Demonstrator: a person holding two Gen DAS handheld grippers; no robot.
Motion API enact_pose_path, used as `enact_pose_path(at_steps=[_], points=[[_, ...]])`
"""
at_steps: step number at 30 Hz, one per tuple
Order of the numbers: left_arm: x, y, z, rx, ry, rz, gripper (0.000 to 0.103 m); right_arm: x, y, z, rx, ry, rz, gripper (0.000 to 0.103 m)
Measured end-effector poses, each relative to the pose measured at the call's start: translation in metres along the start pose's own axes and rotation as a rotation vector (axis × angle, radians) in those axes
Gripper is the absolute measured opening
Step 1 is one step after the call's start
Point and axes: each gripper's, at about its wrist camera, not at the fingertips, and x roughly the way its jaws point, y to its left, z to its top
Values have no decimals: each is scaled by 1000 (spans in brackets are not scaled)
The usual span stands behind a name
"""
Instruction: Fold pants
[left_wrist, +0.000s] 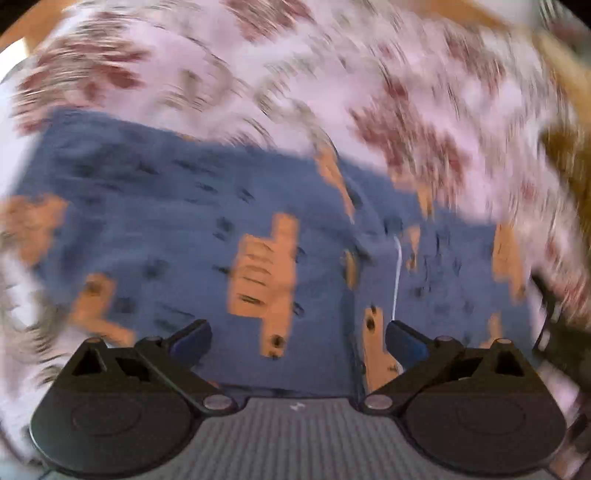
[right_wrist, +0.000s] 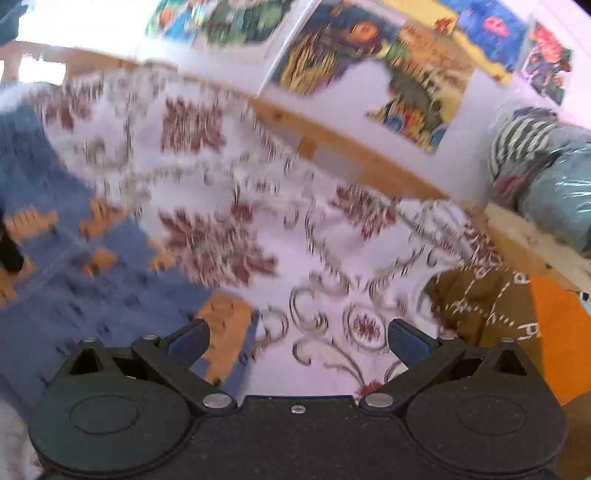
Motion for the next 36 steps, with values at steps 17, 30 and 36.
enact_pose_path(at_steps=[17, 30, 36], points=[[-84, 176, 24, -8, -262, -137, 103, 107, 120, 137, -74, 65, 903, 102], [-48, 179, 40, 212, -280, -290, 103, 192, 176, 180, -187, 71, 1207, 12], [-37, 182, 54, 149, -238, -356, 103, 193, 161, 173, -100, 41, 1226, 12]])
